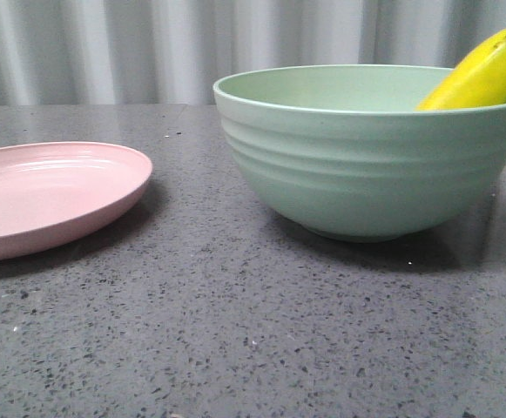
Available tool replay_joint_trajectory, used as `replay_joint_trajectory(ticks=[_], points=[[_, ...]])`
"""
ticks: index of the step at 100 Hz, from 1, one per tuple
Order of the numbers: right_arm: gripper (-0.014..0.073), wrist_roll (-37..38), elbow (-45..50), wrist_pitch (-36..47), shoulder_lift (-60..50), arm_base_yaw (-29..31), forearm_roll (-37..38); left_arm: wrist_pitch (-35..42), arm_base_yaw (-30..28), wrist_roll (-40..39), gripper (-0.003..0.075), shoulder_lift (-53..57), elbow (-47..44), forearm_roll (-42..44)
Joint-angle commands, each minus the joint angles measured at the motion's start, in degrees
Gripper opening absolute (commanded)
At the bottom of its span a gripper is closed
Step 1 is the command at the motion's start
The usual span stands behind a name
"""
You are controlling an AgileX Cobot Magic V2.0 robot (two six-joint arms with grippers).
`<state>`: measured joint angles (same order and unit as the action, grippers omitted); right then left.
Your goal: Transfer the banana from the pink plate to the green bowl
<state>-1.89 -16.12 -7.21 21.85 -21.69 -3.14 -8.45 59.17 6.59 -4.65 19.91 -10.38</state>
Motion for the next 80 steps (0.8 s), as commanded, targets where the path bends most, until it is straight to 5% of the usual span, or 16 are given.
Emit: replay_joint_trajectory(ticks=[1, 32, 80], points=[[-0.0071, -0.53, -1.45, 4.54, 0.2, -0.06, 0.78, 3.93, -0.24, -0.38, -0.002, -0.63, 1.43, -0.55], [-0.0071, -0.53, -1.45, 4.54, 0.2, -0.06, 0.78, 4.77, -4.71, -0.28, -0.002, -0.63, 1.28, 8.49], [-0.0071, -0.53, -1.45, 4.54, 0.2, -0.06, 0.78, 4.2, -47.08, -0.38, -0.002, 1.23, -5.09, 9.94]])
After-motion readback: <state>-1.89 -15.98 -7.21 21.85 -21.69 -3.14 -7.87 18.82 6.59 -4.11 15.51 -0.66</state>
